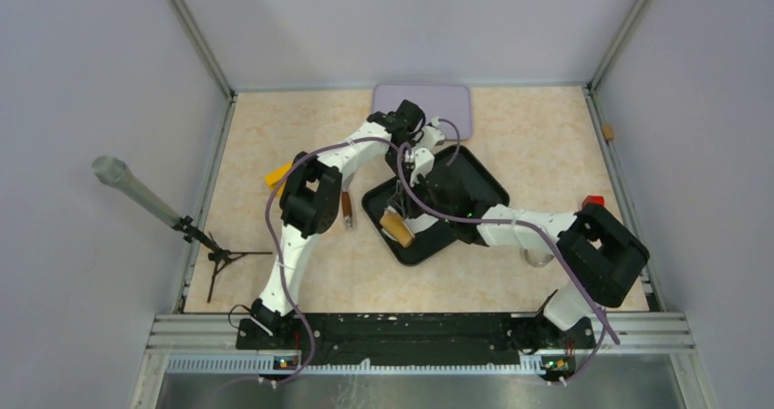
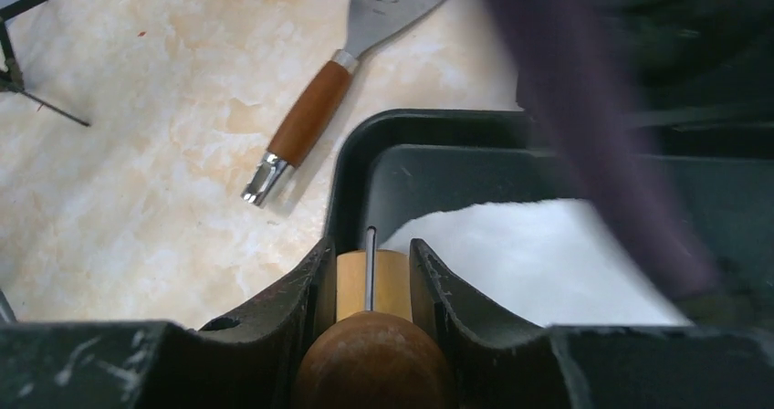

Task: Roll out the dumpling wrappers from the dough
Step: Flatten out the dough on the work surface.

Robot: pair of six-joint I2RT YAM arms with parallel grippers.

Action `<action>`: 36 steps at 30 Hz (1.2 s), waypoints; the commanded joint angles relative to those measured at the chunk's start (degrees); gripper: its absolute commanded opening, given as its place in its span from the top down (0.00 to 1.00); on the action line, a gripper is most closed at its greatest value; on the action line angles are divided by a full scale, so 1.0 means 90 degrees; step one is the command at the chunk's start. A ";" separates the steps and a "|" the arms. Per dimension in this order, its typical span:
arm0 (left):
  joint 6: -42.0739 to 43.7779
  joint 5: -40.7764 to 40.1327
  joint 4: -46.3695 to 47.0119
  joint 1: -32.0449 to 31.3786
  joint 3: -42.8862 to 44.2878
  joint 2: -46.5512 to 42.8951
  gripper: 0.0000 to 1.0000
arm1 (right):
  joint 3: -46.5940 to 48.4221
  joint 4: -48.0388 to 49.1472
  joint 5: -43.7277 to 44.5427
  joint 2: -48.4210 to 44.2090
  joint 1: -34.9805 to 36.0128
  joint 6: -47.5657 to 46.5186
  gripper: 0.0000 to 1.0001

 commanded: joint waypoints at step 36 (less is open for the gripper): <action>0.0384 -0.0402 0.0000 0.0000 0.0207 -0.0260 1.00 | -0.0766 -0.2426 0.1450 -0.0341 -0.0571 -0.0510 1.00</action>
